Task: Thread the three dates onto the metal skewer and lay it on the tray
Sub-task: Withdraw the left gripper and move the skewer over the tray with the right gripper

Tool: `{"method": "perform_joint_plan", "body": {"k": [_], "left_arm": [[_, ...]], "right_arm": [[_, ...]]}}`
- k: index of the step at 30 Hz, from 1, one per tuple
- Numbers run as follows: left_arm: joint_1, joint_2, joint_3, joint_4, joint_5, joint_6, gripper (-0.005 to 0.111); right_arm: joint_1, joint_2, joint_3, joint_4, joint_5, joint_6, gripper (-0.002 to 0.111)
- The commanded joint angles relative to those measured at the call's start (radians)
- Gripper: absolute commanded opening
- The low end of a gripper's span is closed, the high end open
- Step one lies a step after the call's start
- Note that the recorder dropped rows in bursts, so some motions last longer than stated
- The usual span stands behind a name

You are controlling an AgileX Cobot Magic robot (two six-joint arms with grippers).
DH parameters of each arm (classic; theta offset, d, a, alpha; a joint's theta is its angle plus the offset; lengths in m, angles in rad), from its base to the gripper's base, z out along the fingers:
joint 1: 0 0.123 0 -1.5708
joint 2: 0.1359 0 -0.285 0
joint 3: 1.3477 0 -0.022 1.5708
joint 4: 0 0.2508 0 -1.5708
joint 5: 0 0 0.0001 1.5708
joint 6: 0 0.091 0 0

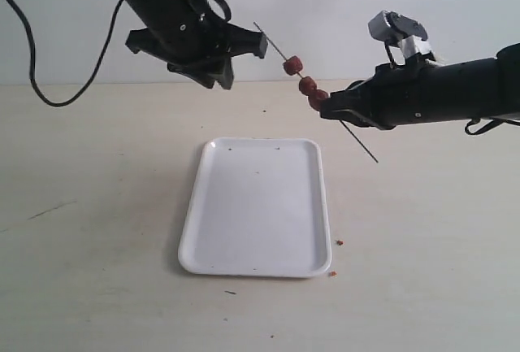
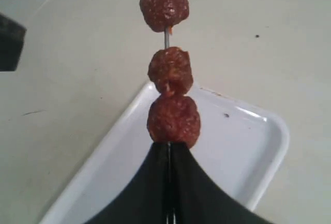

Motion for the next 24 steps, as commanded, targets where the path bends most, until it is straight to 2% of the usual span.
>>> {"method": "perform_joint_plan", "body": {"k": [1,4,7,10,12,14,20,24], "left_arm": [[-0.002,-0.085,0.108,0.069,-0.091,-0.029,0.001],[-0.002,-0.194,0.273,0.063,-0.272,-0.031,0.0],[-0.002,-0.334,0.529,0.107,-0.512,-0.028,0.0],[0.012,-0.469,0.73,0.167,-0.663,-0.026,0.0],[0.037,-0.54,0.814,0.183,-0.751,-0.026,0.0],[0.07,-0.606,0.858,0.183,-0.814,-0.026,0.0],[0.1,-0.722,0.88,0.181,-0.795,-0.031,0.0],[0.1,-0.769,0.882,0.177,-0.767,-0.037,0.0]], "right_arm": [[0.03,-0.051,0.038,-0.005,-0.201,0.006,0.0],[0.112,-0.082,0.056,-0.005,-0.325,-0.019,0.0],[0.229,-0.1,0.077,0.026,-0.455,0.009,0.0],[0.305,-0.1,0.118,0.071,-0.45,0.07,0.0],[0.327,-0.1,0.139,0.071,-0.483,0.143,0.0],[0.351,-0.1,0.17,0.071,-0.5,0.244,0.0],[0.451,-0.1,0.182,0.071,-0.584,0.435,0.0],[0.559,-0.1,0.182,0.071,-0.801,0.533,0.0]]}}
